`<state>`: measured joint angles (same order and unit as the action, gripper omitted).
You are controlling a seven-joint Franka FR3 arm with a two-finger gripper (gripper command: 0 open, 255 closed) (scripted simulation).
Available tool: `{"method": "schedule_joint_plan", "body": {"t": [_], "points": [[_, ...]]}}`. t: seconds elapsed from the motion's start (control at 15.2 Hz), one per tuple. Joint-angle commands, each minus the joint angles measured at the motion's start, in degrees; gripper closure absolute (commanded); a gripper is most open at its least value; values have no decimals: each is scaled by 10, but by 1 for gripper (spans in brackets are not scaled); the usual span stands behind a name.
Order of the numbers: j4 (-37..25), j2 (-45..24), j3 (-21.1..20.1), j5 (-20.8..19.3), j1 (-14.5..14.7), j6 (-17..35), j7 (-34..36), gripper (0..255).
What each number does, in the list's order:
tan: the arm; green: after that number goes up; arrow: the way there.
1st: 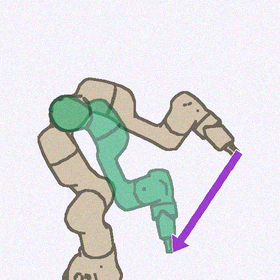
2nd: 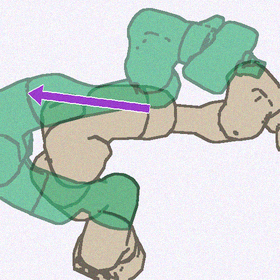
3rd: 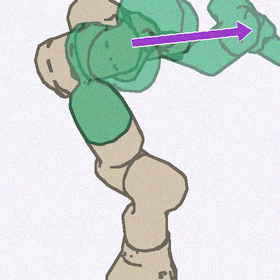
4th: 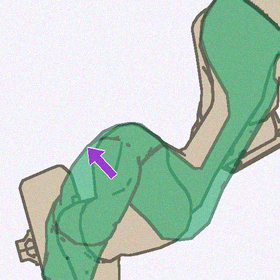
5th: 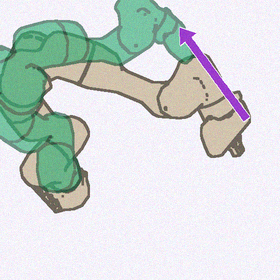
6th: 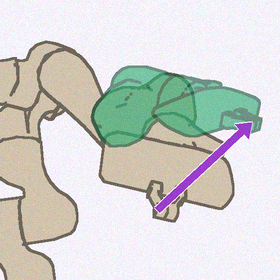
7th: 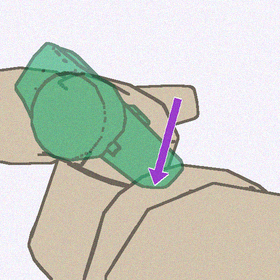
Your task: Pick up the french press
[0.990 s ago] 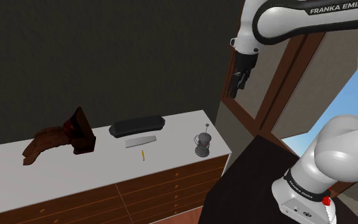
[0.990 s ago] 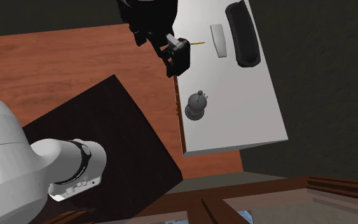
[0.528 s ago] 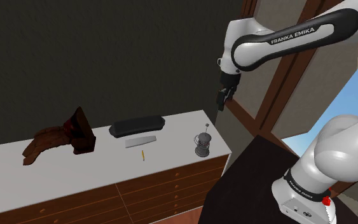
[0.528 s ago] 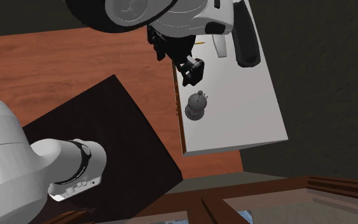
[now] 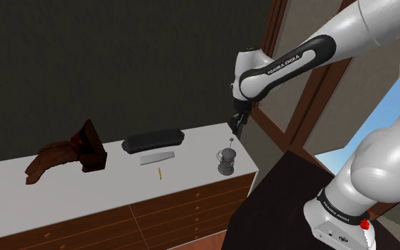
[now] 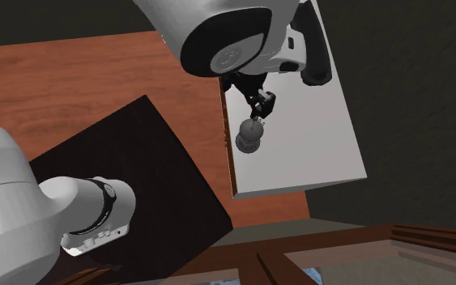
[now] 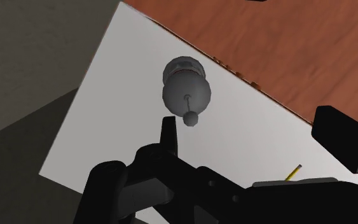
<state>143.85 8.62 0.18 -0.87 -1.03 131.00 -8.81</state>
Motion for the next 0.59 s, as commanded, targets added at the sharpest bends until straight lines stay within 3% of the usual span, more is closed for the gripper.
{"method": "schedule_joint_plan", "body": {"t": [0.0, 0.53], "points": [[-14, -53, -1, -2, 0, 37, 2, 0], [-90, -242, 3, -17, -2, 141, 7, 0]]}}
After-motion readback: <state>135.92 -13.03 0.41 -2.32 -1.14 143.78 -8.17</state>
